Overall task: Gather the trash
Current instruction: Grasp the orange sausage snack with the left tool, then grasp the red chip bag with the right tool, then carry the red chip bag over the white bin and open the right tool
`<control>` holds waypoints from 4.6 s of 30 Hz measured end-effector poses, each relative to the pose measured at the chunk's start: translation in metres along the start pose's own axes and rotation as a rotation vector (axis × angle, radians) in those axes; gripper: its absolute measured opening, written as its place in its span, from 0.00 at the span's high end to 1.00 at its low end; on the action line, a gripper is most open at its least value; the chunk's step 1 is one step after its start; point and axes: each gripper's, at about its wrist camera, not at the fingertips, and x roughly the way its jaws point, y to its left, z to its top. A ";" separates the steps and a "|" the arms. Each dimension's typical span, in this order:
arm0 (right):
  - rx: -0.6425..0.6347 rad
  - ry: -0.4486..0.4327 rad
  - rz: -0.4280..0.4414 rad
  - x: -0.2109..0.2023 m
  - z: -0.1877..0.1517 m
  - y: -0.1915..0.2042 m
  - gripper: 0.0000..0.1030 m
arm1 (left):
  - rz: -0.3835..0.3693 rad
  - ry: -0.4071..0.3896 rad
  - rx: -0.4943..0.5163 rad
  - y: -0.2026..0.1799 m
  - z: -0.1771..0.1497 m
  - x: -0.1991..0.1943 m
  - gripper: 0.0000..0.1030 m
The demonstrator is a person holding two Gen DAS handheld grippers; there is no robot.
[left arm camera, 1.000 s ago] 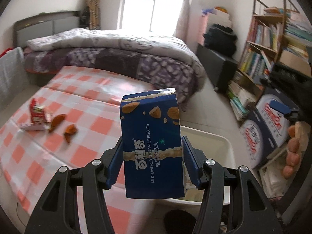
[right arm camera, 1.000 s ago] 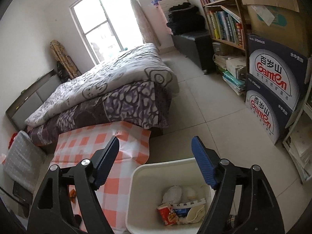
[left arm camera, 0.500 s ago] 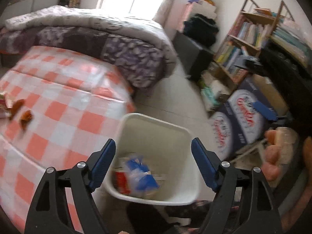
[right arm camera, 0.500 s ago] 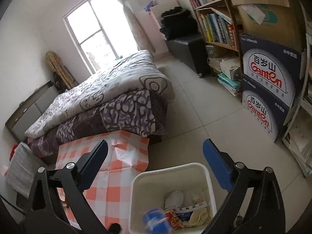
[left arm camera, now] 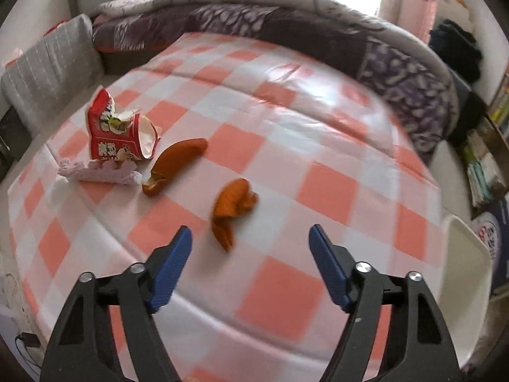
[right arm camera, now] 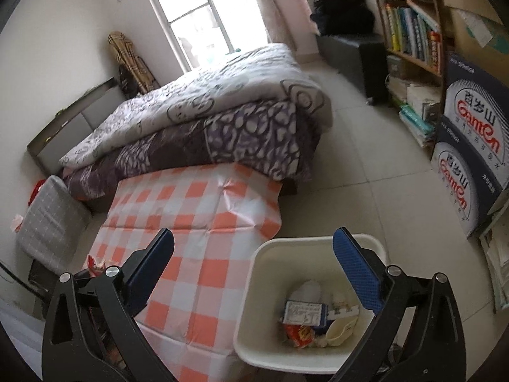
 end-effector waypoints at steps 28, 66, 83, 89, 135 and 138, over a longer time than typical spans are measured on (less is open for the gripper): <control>-0.316 0.161 0.125 0.049 -0.103 0.185 0.07 | -0.131 -0.207 -0.255 0.149 -0.067 -0.207 0.85; -0.807 0.405 0.317 0.265 -0.164 0.405 0.80 | -0.097 -0.284 -0.380 0.240 -0.045 -0.220 0.85; -0.667 0.139 0.393 0.127 -0.076 0.382 0.91 | -0.071 -0.331 -0.397 0.230 -0.043 -0.222 0.85; -0.646 0.080 0.379 0.081 -0.069 0.352 0.91 | -0.063 -0.347 -0.393 0.222 -0.042 -0.223 0.85; -0.069 0.189 -0.032 0.048 -0.029 0.034 0.88 | -0.158 -0.282 -0.097 0.045 -0.031 -0.174 0.85; -0.036 0.225 -0.067 0.052 -0.029 0.018 0.86 | -0.173 -0.275 -0.066 0.030 -0.032 -0.170 0.85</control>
